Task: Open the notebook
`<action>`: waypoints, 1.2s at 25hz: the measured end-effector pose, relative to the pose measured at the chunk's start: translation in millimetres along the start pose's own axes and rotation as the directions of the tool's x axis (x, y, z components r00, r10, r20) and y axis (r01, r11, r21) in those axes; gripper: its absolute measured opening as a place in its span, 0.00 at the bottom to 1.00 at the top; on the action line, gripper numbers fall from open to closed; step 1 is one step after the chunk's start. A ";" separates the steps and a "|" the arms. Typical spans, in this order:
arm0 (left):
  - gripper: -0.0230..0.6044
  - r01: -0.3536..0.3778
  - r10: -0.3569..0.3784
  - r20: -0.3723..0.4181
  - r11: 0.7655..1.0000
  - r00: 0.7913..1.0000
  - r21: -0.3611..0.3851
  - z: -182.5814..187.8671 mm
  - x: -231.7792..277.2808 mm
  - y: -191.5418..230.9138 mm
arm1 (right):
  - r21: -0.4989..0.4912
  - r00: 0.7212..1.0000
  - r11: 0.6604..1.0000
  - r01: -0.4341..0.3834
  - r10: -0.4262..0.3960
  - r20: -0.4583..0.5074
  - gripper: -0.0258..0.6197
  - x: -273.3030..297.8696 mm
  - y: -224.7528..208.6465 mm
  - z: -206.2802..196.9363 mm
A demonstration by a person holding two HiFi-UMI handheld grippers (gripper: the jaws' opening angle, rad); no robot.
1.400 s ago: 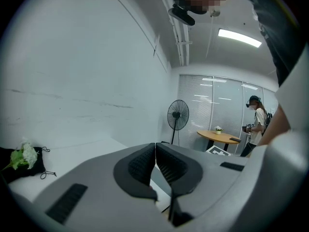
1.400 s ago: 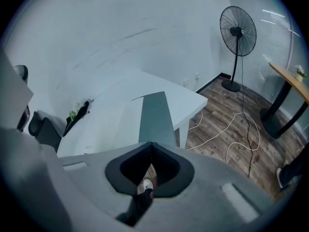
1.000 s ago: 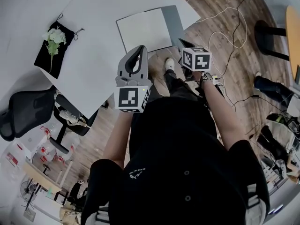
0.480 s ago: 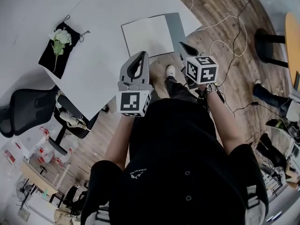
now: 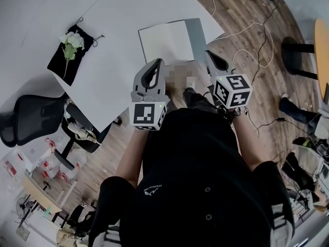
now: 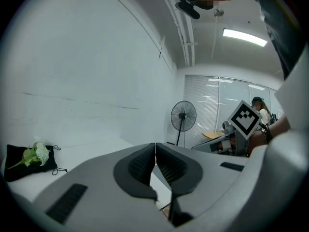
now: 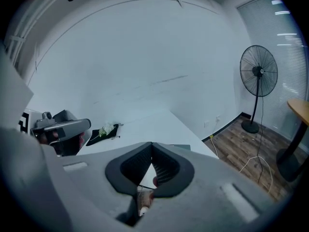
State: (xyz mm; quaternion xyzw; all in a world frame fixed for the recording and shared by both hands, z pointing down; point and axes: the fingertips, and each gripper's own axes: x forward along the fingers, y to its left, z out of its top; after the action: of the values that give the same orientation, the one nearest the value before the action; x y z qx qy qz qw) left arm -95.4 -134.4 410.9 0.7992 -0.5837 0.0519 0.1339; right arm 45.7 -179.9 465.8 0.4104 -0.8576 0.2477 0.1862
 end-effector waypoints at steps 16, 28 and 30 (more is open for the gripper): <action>0.05 -0.048 0.048 0.030 0.999 0.998 0.006 13.9 -11.0 -2.0 | -0.052 0.990 0.999 0.016 -0.008 0.141 0.05 -46.7 6.7 37.3; 0.05 -0.110 0.110 0.097 0.994 0.989 -0.002 43.5 -21.0 -0.1 | -0.076 0.969 0.997 -0.027 0.044 0.243 0.05 -72.1 8.2 78.5; 0.05 -0.114 0.114 0.120 0.993 0.986 0.000 55.5 -23.5 -2.3 | -0.095 0.963 0.995 -0.038 0.062 0.261 0.05 -76.0 10.5 89.0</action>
State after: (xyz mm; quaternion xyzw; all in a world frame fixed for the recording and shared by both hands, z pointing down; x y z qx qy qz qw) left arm -104.7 -127.3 351.7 0.7667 -0.6352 0.0137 0.0927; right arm 72.2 -179.2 351.4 0.4091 -0.8951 0.1572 0.0823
